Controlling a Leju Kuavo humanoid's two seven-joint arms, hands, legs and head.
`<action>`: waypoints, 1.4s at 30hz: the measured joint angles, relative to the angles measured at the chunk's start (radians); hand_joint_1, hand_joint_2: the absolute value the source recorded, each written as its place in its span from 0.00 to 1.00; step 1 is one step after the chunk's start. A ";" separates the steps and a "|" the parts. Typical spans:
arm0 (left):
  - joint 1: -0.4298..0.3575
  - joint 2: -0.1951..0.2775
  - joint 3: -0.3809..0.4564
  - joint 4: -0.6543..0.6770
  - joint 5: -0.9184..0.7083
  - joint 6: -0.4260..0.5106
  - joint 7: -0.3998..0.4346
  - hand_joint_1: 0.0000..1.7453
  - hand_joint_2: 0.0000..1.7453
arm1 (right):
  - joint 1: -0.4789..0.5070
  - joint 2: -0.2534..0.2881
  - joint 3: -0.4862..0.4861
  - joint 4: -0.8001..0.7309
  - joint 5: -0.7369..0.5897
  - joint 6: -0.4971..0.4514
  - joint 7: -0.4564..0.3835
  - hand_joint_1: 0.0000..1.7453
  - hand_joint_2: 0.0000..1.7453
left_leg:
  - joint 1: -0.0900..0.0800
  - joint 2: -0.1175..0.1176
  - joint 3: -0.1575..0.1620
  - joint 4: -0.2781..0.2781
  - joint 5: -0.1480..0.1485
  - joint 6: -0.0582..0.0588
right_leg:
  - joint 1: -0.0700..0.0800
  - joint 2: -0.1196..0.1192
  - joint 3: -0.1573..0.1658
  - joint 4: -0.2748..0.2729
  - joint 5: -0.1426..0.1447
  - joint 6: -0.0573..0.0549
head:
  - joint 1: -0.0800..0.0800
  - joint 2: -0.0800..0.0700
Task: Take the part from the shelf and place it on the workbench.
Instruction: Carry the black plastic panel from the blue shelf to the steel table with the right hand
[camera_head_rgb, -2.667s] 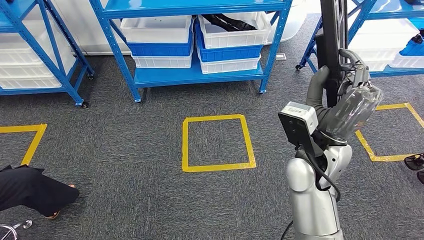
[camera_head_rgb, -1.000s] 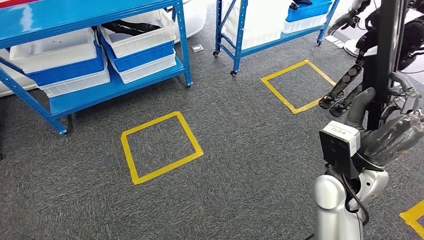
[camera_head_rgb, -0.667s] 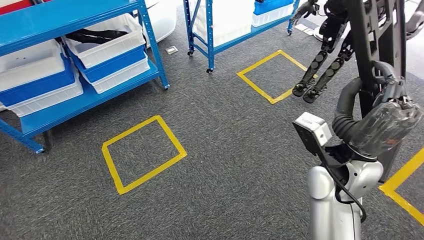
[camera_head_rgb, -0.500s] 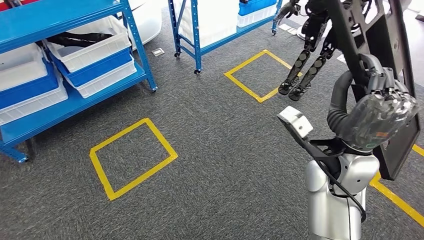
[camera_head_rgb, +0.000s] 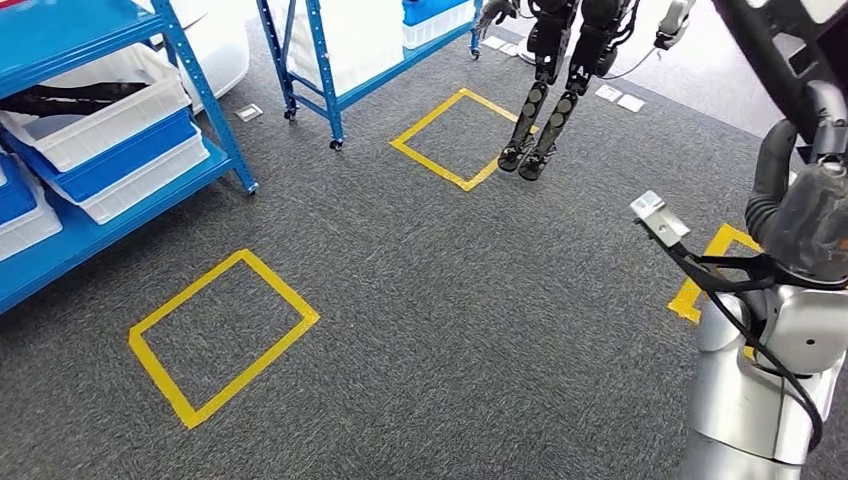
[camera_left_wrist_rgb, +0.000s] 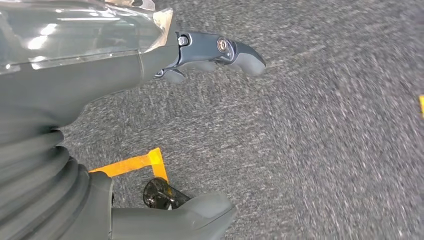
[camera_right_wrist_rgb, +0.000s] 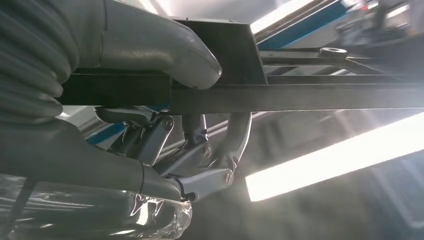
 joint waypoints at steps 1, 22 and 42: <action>0.000 0.002 0.000 -0.002 0.003 0.000 -0.001 0.00 1.00 | -0.011 -0.018 0.012 0.007 0.000 0.006 0.056 1.00 1.00 | -0.003 0.009 -0.001 0.004 -0.004 -0.006 | 0.001 -0.011 0.020 -0.036 0.009 -0.004 | -0.001 0.000; 0.004 0.010 -0.006 -0.013 0.024 -0.032 -0.018 0.00 1.00 | -0.275 -0.516 0.713 0.059 0.001 0.169 0.889 1.00 1.00 | 0.008 -0.136 -0.006 0.004 0.009 0.007 | 0.003 0.118 -0.054 0.003 0.029 -0.021 | -0.010 0.000; 0.003 0.014 -0.011 -0.021 0.042 -0.032 -0.020 0.00 1.00 | -0.252 -0.572 0.750 0.085 0.001 0.184 0.890 1.00 1.00 | 0.005 -0.103 -0.138 0.302 -0.141 -0.030 | 0.003 0.086 0.010 -0.058 0.040 -0.058 | -0.007 0.000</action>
